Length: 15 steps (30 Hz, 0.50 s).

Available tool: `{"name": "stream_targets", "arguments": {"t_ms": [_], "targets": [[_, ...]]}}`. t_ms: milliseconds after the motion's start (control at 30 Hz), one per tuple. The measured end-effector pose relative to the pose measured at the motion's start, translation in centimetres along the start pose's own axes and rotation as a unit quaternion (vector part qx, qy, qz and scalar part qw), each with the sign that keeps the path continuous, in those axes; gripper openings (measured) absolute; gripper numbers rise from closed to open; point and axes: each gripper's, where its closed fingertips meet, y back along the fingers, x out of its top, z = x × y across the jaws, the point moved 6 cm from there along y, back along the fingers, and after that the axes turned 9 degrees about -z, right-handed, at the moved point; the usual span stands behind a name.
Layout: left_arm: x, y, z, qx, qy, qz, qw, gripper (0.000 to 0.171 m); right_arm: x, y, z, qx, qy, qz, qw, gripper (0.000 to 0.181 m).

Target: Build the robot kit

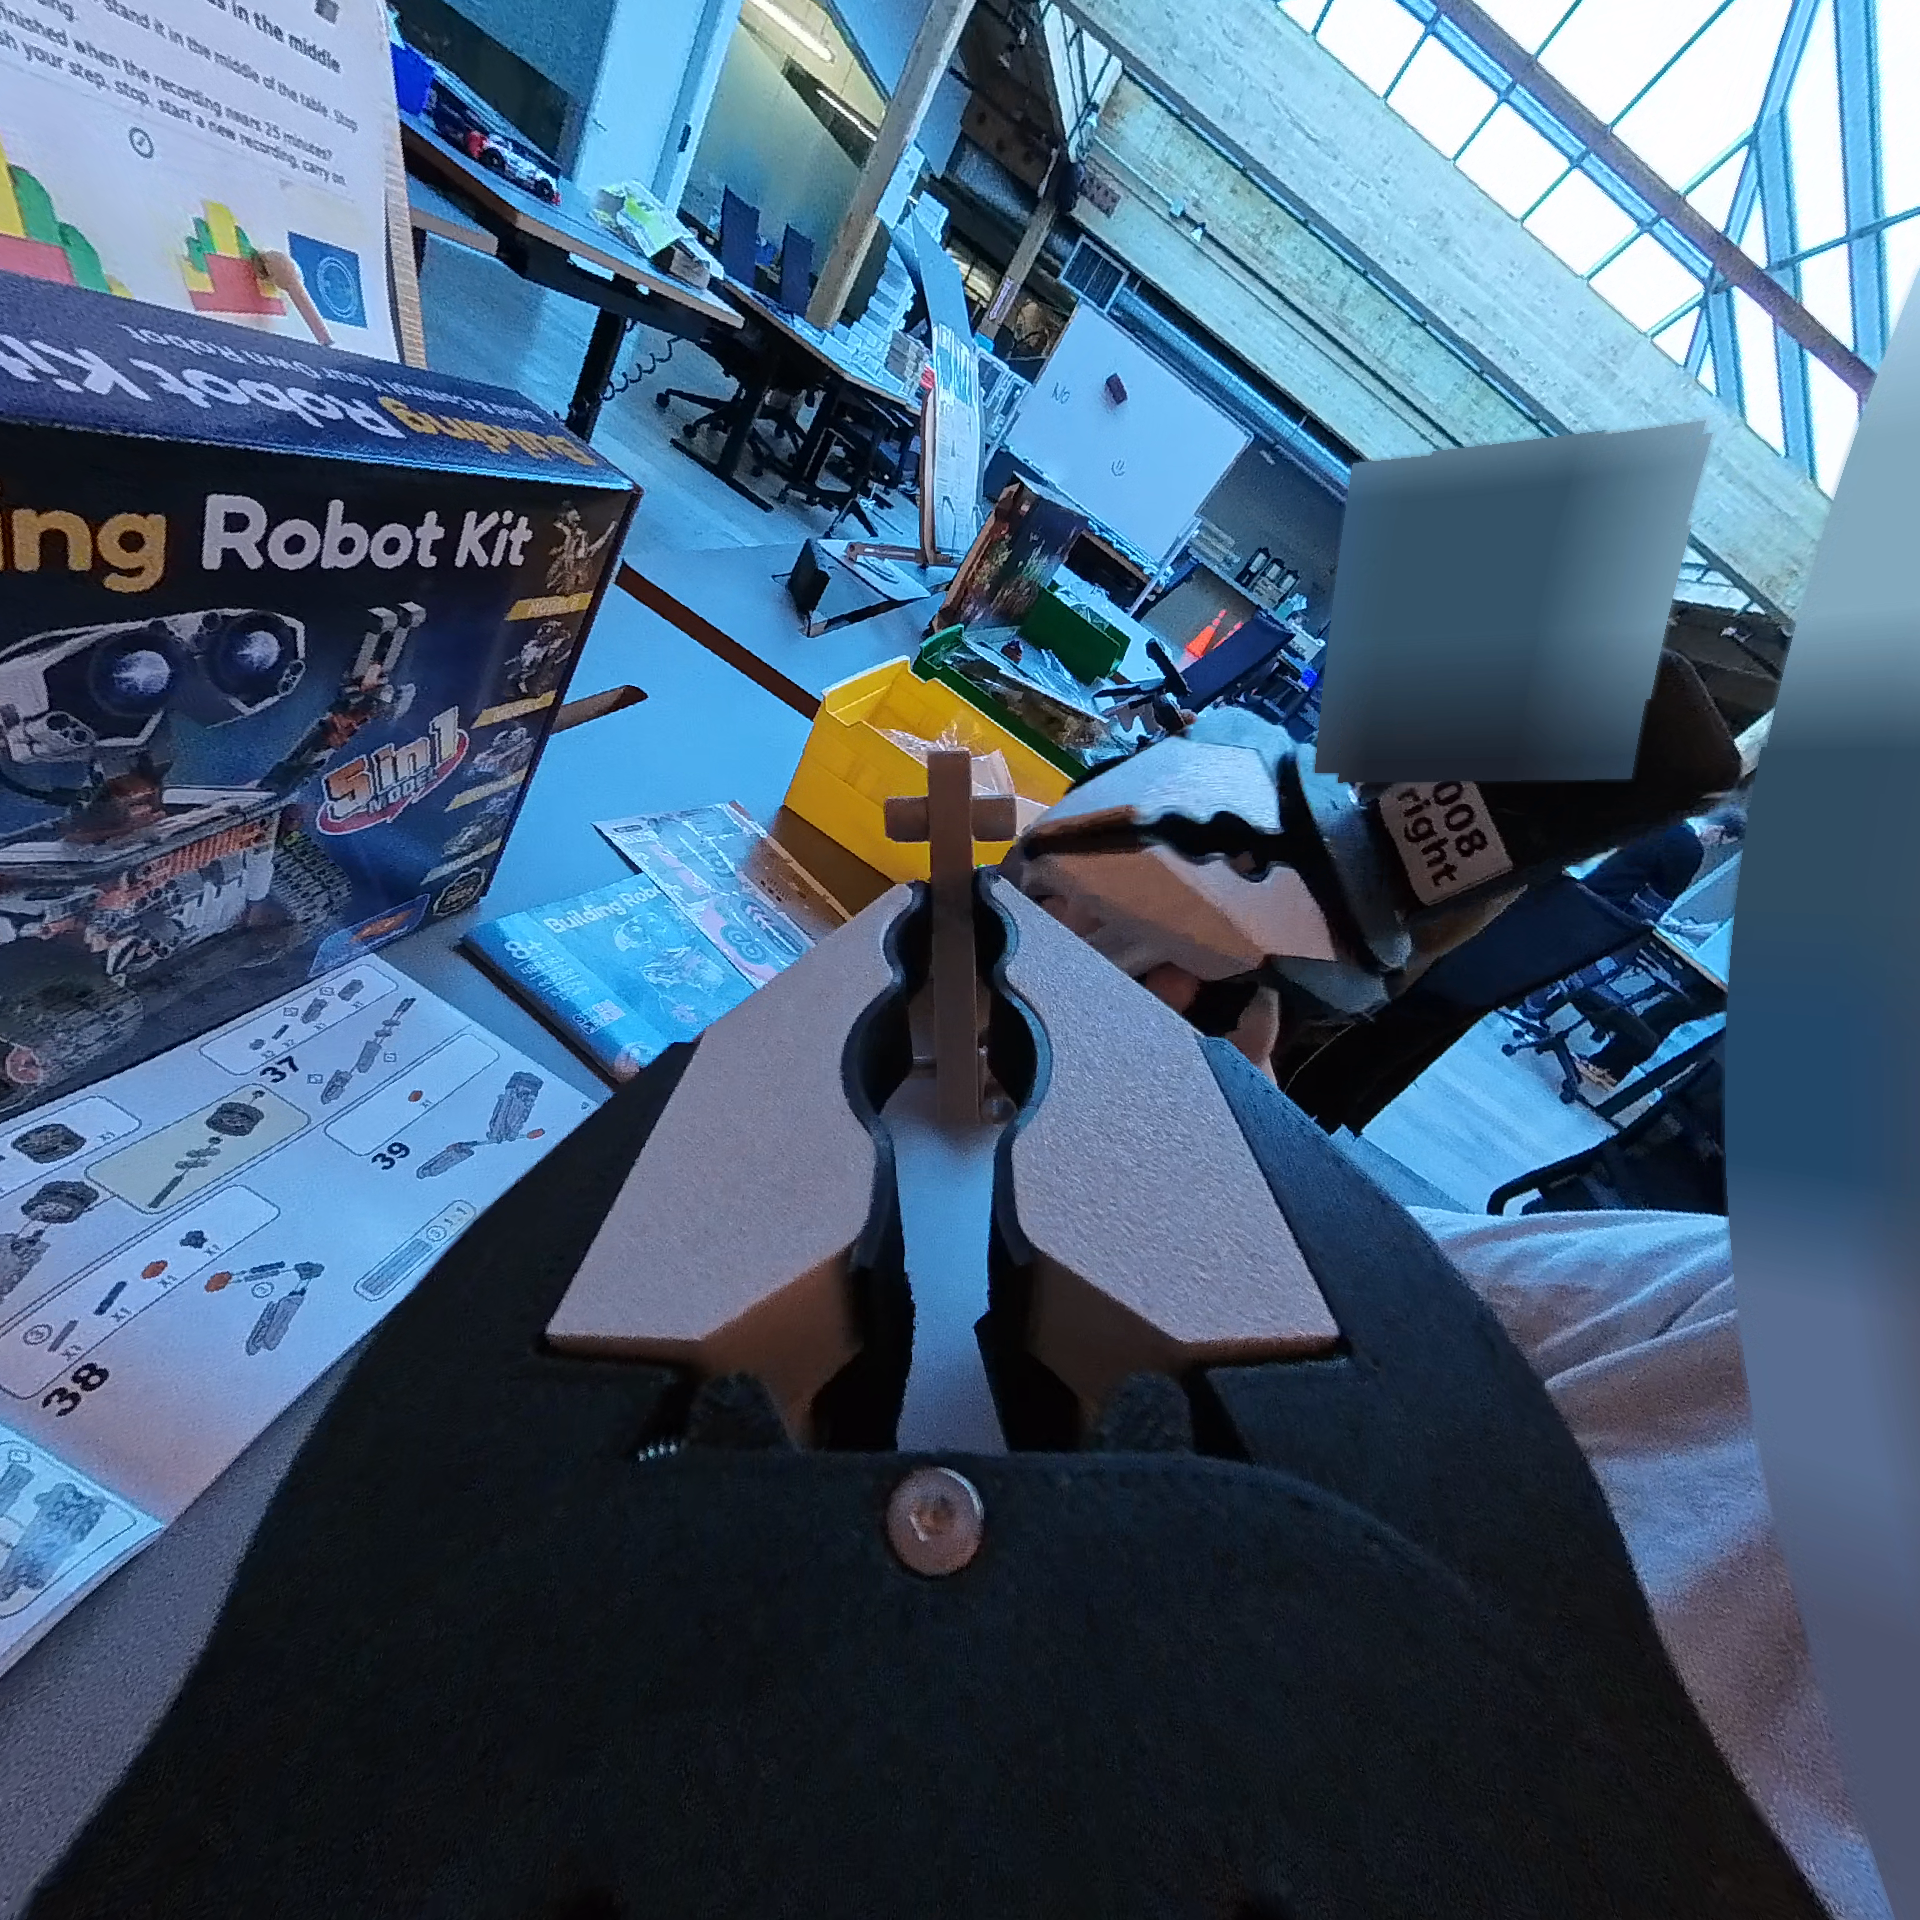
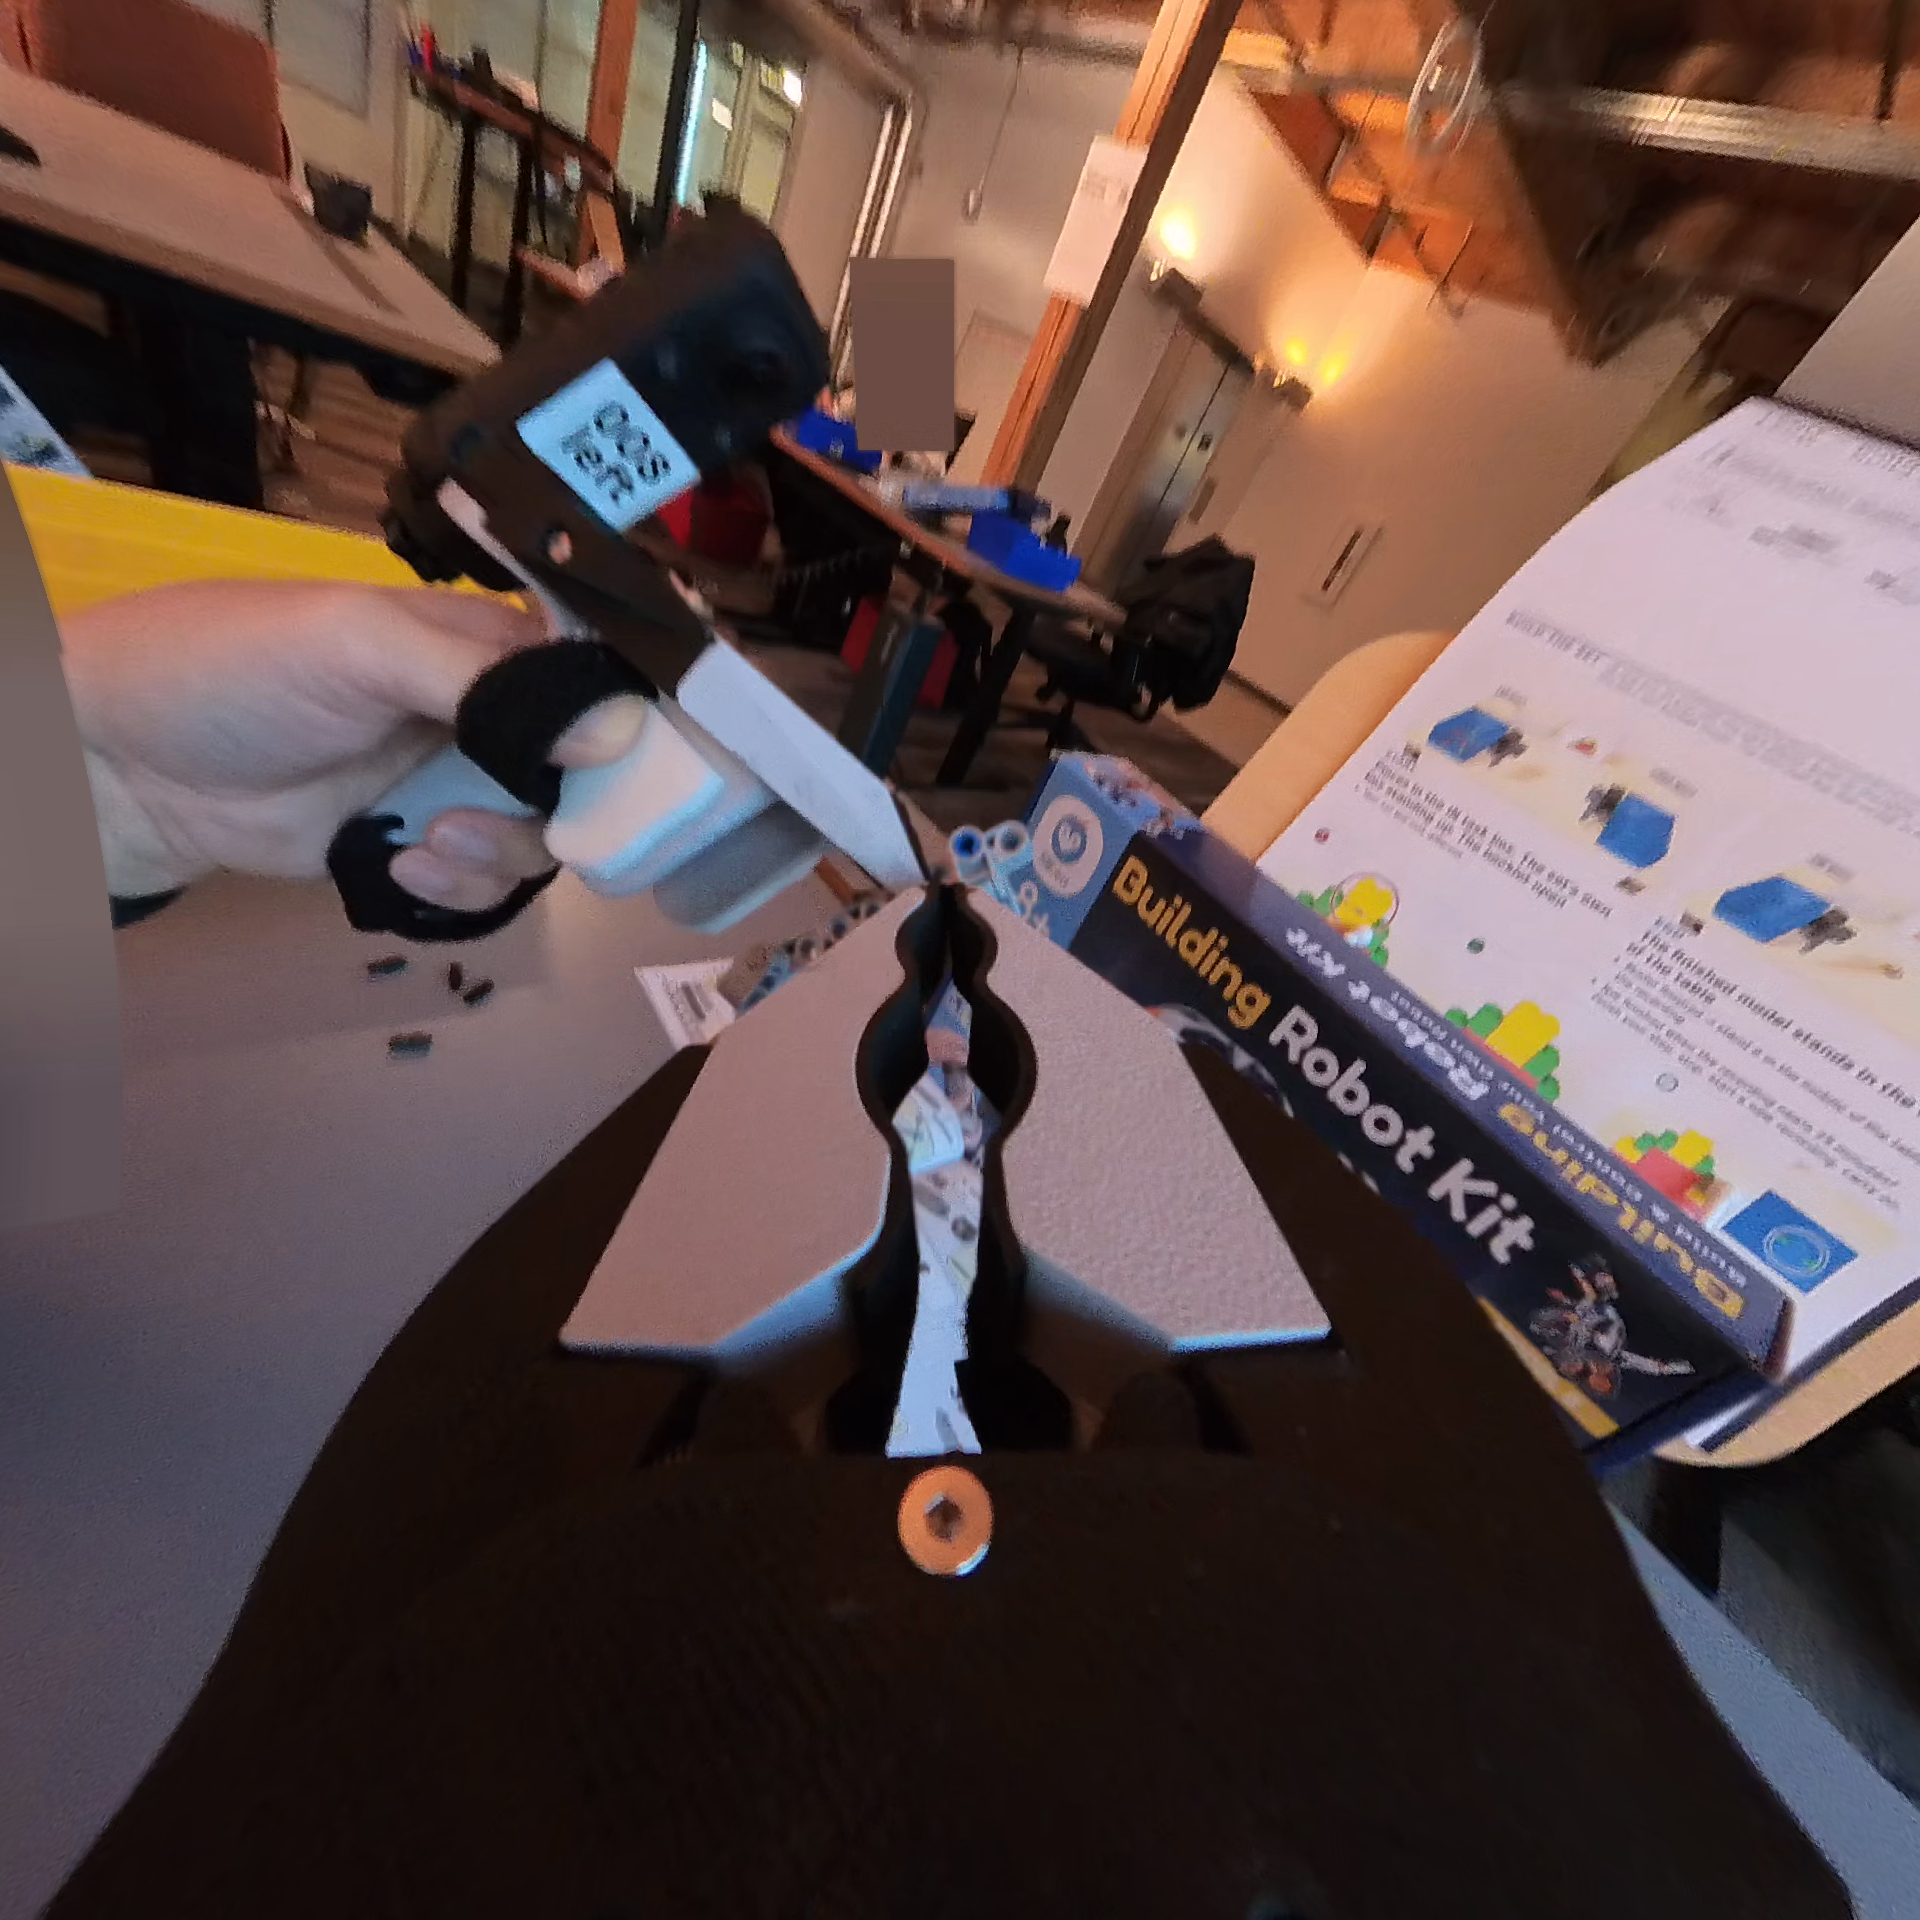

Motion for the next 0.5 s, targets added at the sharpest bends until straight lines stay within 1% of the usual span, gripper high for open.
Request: {"name": "stream_targets", "arguments": {"t_ms": [33,133,167,267,300,367,400,433,500], "targets": [[0.0,0.0,0.0,-0.002,0.0,-0.002,1.0,0.005,-0.1,-0.1,0.1,-0.001,-0.001,-0.005,1.0,0.0],[-0.1,-0.2,0.2,0.001,-0.007,-0.009,1.0,0.005,1.0,1.0,0.2,-0.005,-0.013,0.051,0.999,0.0],[-0.1,-0.2,0.2,0.005,-0.01,-0.01,1.0,0.005,1.2,1.1,0.4,-0.009,-0.015,0.053,0.998,0.0],[-0.2,-0.3,0.2,0.016,-0.02,-0.017,1.0,0.005,0.0,0.5,0.9,-0.011,-0.026,0.004,1.0,0.0],[-0.2,-0.3,0.2,0.019,-0.023,-0.02,0.999,0.005,0.2,0.6,1.0,-0.009,-0.036,0.016,0.999,0.0],[-0.3,-0.3,0.2,0.02,-0.024,-0.024,0.999,0.005,1.6,1.9,1.3,-0.018,-0.055,0.087,0.995,0.0],[-0.3,-0.3,0.2,0.017,-0.022,-0.022,0.999,0.005,1.8,2.4,1.8,-0.032,-0.065,0.105,0.992,0.0],[-0.2,-0.3,0.1,0.013,-0.017,-0.019,1.0,0.005,1.5,2.3,2.1,-0.03,-0.079,0.1,0.991,0.0],[-0.1,0.0,-0.4,0.019,-0.01,-0.009,1.0,0.005,0.1,1.0,2.2,0.029,-0.131,0.045,0.99,0.001]]}}
